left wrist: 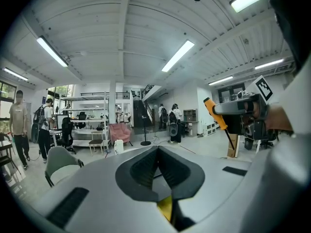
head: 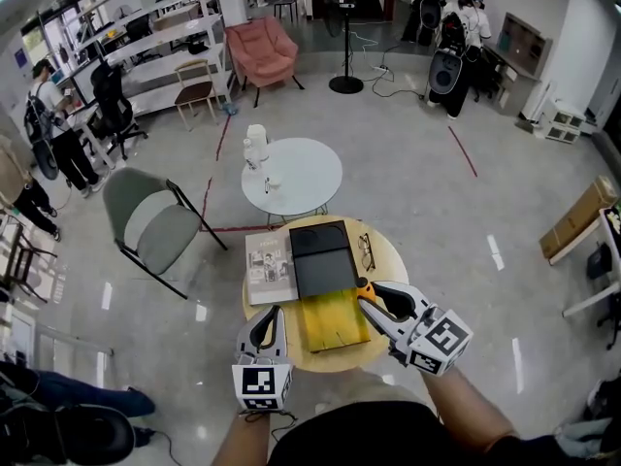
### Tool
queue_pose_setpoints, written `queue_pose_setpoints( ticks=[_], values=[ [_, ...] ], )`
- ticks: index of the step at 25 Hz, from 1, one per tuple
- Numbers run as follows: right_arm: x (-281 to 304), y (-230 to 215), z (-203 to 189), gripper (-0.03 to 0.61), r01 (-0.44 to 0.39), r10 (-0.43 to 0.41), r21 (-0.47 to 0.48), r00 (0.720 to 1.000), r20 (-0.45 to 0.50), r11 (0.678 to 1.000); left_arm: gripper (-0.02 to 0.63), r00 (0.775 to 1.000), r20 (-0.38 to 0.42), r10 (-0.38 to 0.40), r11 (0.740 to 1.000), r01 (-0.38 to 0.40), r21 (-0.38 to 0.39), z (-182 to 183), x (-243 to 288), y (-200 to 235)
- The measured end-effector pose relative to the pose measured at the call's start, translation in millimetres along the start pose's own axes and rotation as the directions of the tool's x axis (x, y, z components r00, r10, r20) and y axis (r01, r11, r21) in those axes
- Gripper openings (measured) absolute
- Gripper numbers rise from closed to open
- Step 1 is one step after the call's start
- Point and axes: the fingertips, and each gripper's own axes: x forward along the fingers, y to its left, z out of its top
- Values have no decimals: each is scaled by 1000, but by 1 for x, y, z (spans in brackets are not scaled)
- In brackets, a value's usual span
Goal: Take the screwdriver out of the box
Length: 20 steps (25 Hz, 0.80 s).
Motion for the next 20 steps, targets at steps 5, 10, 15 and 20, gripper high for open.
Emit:
queue_pose_setpoints(
  ticks=[5, 10, 15, 20],
  values=[
    [-2, 6, 2, 127, 2, -2, -20, 1000, 2, 1000, 14, 1000, 10, -1, 1000, 1, 9, 5, -6, 2],
    [-4, 11, 5, 127, 10, -9, -36, 1000, 22, 999, 14, 1000, 15, 2, 1000, -2, 17, 10, -11, 5],
    [-9, 19, 10, 126, 22, -18, -100, 999, 40, 995, 14, 999, 47, 14, 999, -16, 48, 19, -17, 11],
    [-13, 29, 13, 126, 13, -6, -107, 998, 63, 994, 14, 997, 76, -1, 998, -5, 70, 34, -25, 8]
  ],
)
